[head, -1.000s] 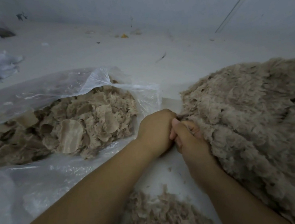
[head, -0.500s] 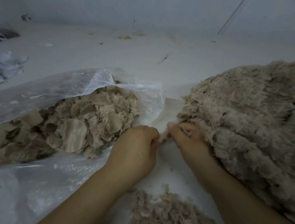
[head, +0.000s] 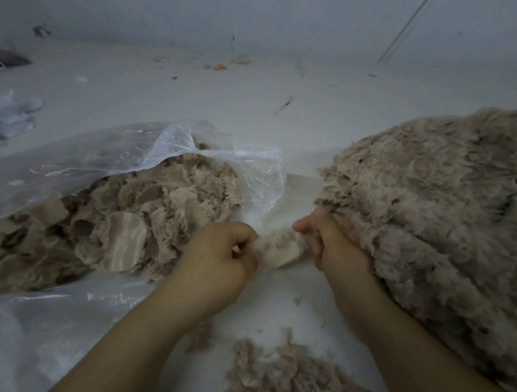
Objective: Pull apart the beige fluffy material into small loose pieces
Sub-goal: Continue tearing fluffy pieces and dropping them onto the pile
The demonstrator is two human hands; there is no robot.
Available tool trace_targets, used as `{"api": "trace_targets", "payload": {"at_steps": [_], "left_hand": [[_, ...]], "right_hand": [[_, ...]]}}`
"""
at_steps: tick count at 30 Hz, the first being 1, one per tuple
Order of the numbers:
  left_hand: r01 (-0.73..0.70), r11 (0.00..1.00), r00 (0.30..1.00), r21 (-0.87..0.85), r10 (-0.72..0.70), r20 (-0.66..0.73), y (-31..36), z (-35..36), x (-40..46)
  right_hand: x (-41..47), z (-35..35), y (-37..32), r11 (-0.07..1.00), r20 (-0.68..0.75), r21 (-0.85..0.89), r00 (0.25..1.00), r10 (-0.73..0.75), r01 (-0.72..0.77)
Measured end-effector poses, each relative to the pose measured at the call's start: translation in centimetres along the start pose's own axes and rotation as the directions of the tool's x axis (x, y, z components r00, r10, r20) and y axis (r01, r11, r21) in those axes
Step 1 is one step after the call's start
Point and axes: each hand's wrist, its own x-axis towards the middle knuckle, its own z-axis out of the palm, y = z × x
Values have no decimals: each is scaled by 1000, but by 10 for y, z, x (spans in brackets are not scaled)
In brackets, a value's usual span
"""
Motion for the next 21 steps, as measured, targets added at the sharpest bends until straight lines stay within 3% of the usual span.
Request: {"api": "trace_targets", "payload": {"at_steps": [3,5,11,16,21], "left_hand": [[120,895,992,-429,-94,80,0,4,2],[129,837,991,-531,-89,101,0,8,1],[149,777,983,-612,-181,8,-4,17,4],[-2,843,992,-538,-68,-111,6,26,5],[38,775,973,-631,-173,-154,5,26,4]], "right_hand": [[-8,1,-3,999,109,-13,993,-50,52],[-11,1,-6,992,223,-22,968,-114,121],[-11,2,-6,998,169,39,984,-65,59],[-10,0,-2,995,239,31,966,-96,91],[-10,-1,-1,996,220,44,972,-82,74]]}}
